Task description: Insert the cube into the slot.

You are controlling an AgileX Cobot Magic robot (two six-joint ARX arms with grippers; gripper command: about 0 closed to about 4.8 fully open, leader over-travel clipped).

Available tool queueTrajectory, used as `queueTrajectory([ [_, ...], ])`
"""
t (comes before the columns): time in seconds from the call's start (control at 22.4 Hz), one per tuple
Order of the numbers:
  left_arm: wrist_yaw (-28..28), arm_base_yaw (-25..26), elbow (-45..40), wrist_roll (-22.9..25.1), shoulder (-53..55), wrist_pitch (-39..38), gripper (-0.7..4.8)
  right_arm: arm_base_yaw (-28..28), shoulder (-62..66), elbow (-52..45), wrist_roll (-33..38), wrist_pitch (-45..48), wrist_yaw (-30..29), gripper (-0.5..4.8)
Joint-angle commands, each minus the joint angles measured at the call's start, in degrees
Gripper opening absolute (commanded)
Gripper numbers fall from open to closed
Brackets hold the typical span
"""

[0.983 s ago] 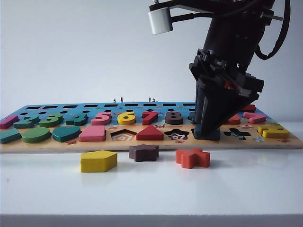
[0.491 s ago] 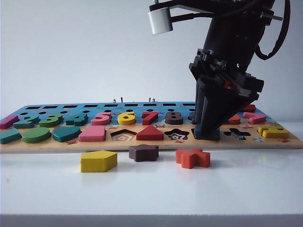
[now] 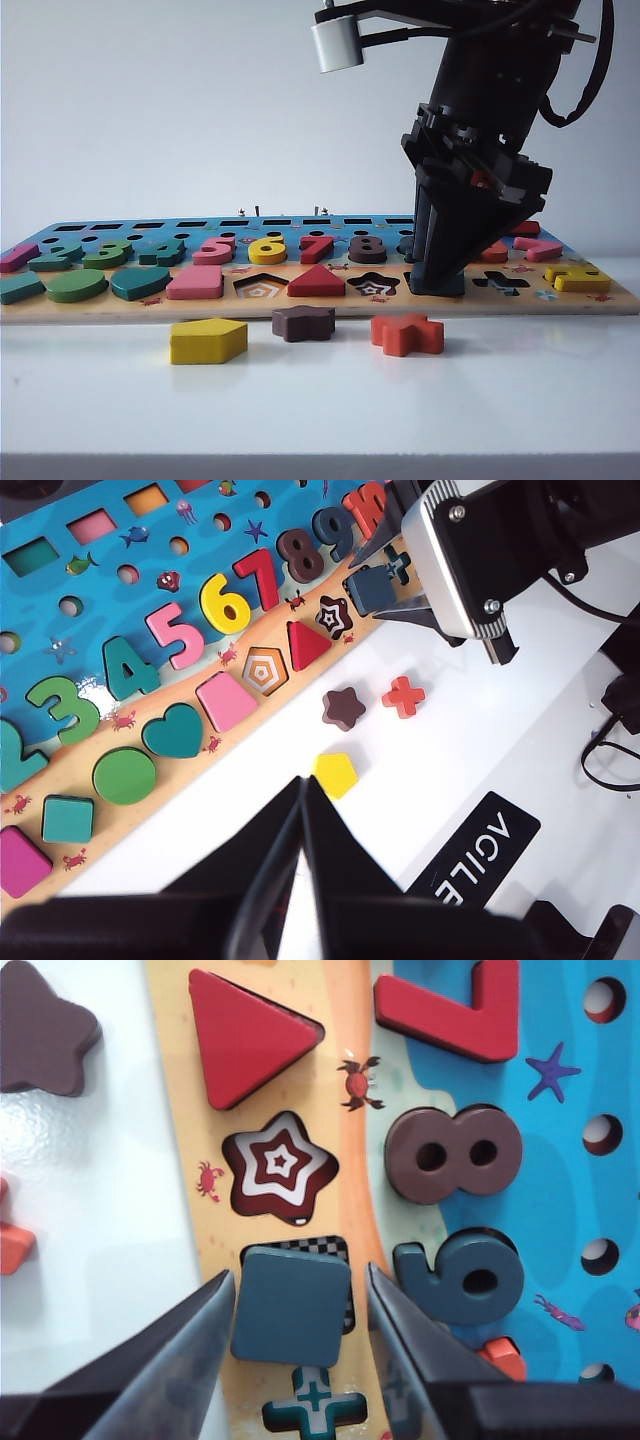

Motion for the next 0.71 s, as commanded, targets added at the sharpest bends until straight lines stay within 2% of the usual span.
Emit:
queueTrajectory([
  [0.04, 0.3, 0.1, 0.4, -0.1, 0.0, 0.9, 0.17, 0.1, -0.1, 0.0, 1.0, -0.2, 0.0, 2.43],
  [0.71, 0.3, 0.1, 0.4, -0.1, 0.0, 0.9, 0.17, 0.0, -2.3, 0.1, 1.3, 0.9, 0.0, 2.44],
])
